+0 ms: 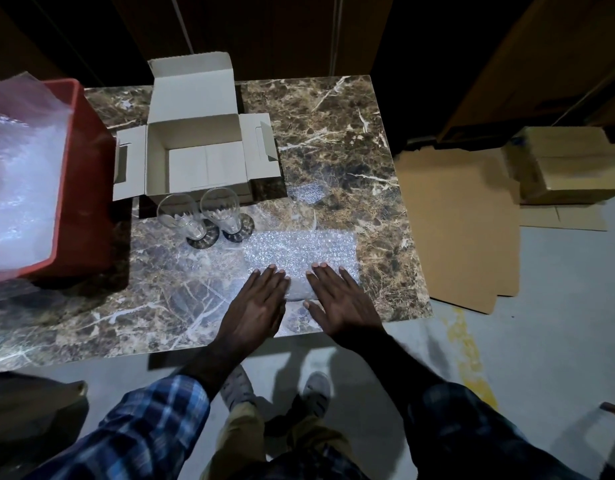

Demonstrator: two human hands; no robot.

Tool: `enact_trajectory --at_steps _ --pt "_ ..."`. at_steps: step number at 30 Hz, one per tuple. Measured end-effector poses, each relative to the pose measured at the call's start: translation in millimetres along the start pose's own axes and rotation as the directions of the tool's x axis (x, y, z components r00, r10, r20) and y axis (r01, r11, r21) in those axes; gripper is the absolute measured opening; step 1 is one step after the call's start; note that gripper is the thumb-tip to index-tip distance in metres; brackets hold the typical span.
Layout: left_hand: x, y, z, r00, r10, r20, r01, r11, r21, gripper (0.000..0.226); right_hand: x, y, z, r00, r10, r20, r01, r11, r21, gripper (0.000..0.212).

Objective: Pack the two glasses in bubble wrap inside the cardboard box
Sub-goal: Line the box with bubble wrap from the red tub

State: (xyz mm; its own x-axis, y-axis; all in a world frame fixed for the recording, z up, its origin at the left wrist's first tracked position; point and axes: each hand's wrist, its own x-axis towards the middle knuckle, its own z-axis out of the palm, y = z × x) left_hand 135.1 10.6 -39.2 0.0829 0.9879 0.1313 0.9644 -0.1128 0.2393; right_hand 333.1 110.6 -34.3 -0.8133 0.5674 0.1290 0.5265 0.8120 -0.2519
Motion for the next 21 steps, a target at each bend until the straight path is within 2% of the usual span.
enact_trajectory --at_steps 3,5,7,9,10,13,14,18,21 --pt "1.2 -2.5 -14.8 1.0 0.012 0.01 -0.011 0.999 -0.044 0.056 1.2 0.9 -4.2 1.0 0.008 0.013 -0.007 1.0 -0.019 0.05" --pt "1.7 -4.3 -31.4 1.0 0.03 0.004 -0.03 0.999 -0.042 0.067 4.8 4.3 -8.9 0.999 0.0 -0.036 -0.001 1.0 -0.023 0.049" --pt "0.4 -8.7 -45.2 1.0 0.024 -0.017 -0.025 0.998 -0.059 0.061 9.1 7.2 -17.3 0.996 -0.026 -0.083 0.023 0.999 -0.045 0.051" --pt "1.5 -15.1 -61.3 0.997 0.031 -0.067 -0.035 0.998 -0.061 0.04 16.1 8.4 -29.3 0.995 -0.025 -0.101 0.022 0.999 -0.037 0.067" --pt "2.9 -17.6 -71.8 0.994 0.038 -0.098 -0.045 0.997 -0.064 0.039 20.9 8.4 -37.0 0.993 -0.018 -0.114 0.016 1.0 -0.019 0.07" --pt "16.9 -19.2 -110.0 0.989 -0.013 -0.148 0.002 0.997 -0.072 0.072 43.2 4.7 -63.3 0.984 -0.017 -0.176 0.023 0.999 0.03 0.068" --pt "24.1 -20.7 -124.2 0.984 -0.032 -0.174 0.02 0.997 -0.073 0.076 53.6 2.2 -74.9 0.979 -0.022 -0.204 0.032 0.999 0.042 0.068" --pt "52.3 -36.4 -179.5 0.948 0.007 -0.318 -0.021 0.999 -0.04 0.066 101.3 -11.0 -123.6 0.942 -0.037 -0.334 0.06 0.996 0.06 0.066" --pt "68.3 -57.9 -212.9 0.917 0.006 -0.399 -0.001 1.0 0.014 0.061 139.1 -23.1 -151.0 0.927 -0.041 -0.373 0.071 0.995 0.066 0.061"
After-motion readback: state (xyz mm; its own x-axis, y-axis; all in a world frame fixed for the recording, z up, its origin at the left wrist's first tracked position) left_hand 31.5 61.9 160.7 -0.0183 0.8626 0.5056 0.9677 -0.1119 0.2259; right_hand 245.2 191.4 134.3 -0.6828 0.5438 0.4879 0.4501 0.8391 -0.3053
